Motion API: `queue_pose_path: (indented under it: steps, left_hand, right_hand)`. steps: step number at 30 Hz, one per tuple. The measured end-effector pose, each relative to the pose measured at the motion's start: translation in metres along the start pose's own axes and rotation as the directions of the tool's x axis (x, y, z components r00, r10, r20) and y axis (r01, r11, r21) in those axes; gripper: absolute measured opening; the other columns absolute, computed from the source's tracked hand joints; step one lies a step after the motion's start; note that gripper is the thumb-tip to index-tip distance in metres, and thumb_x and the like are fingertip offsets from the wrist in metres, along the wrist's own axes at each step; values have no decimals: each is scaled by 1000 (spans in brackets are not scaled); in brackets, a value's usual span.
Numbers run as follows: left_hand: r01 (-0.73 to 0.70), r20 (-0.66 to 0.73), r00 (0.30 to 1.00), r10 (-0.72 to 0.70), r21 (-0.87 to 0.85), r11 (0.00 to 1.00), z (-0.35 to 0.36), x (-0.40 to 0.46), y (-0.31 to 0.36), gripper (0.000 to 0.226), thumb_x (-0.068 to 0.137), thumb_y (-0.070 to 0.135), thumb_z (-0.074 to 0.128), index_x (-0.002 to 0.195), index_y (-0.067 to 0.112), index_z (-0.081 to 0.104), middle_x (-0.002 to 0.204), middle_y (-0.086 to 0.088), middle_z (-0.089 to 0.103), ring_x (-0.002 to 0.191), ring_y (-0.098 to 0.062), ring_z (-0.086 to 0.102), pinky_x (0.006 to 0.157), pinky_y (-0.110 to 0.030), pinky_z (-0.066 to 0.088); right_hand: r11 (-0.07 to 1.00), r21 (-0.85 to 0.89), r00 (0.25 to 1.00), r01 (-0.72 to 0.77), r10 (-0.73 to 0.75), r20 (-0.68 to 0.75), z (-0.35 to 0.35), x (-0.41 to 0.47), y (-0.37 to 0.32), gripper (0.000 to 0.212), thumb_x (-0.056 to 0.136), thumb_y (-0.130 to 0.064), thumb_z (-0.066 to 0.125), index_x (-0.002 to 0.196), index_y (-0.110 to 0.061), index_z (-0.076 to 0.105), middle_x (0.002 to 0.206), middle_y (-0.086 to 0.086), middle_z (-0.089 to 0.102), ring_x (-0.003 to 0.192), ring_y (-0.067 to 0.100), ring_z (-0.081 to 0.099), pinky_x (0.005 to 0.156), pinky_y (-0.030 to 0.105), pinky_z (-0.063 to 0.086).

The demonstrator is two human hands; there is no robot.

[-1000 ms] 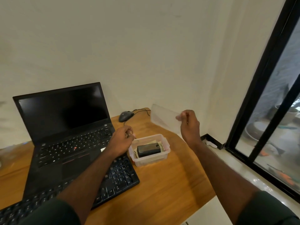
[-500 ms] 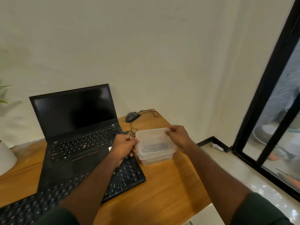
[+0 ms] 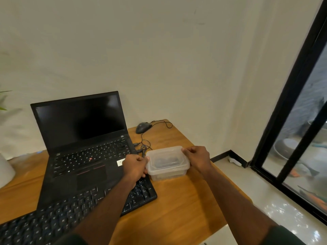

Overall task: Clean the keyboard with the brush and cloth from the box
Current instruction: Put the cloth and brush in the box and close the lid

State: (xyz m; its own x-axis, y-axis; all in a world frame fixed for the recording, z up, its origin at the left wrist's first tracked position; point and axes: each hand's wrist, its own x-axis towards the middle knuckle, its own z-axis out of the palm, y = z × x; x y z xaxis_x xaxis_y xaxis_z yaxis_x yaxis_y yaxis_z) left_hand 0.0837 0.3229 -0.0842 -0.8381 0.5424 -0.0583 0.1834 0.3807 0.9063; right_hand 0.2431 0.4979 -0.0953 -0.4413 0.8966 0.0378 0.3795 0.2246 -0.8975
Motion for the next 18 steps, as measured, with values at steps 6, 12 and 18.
queue_pose_path:
  steps: [6, 12, 18]
  left_hand:
    - [8, 44, 999, -9, 15, 1000, 0, -2, 4, 21, 90, 16, 70, 75, 1, 72, 59, -15, 69, 43, -19, 57, 46, -27, 48]
    - [102, 129, 987, -91, -82, 991, -4, -2, 1, 16, 89, 8, 71, 80, -4, 71, 58, -15, 65, 45, -18, 54, 43, -27, 46]
    - [136, 82, 989, -124, -155, 978, 1, -8, -1, 17, 89, 9, 72, 76, -2, 70, 54, -13, 62, 43, -20, 52, 44, -29, 46]
  right_hand:
    - [1000, 5, 999, -30, 30, -20, -3, -5, 3, 18, 89, -31, 75, 98, -16, 76, 87, -5, 71, 80, 15, 72, 72, 32, 63]
    - [986, 88, 989, -142, 144, -23, -4, -11, 6, 21, 88, -34, 76, 92, -14, 72, 89, 2, 74, 76, 21, 74, 67, 36, 65]
    - [983, 110, 987, -145, 151, -52, -4, -17, 4, 25, 87, -37, 77, 84, -13, 71, 84, 4, 74, 75, 22, 74, 72, 41, 65]
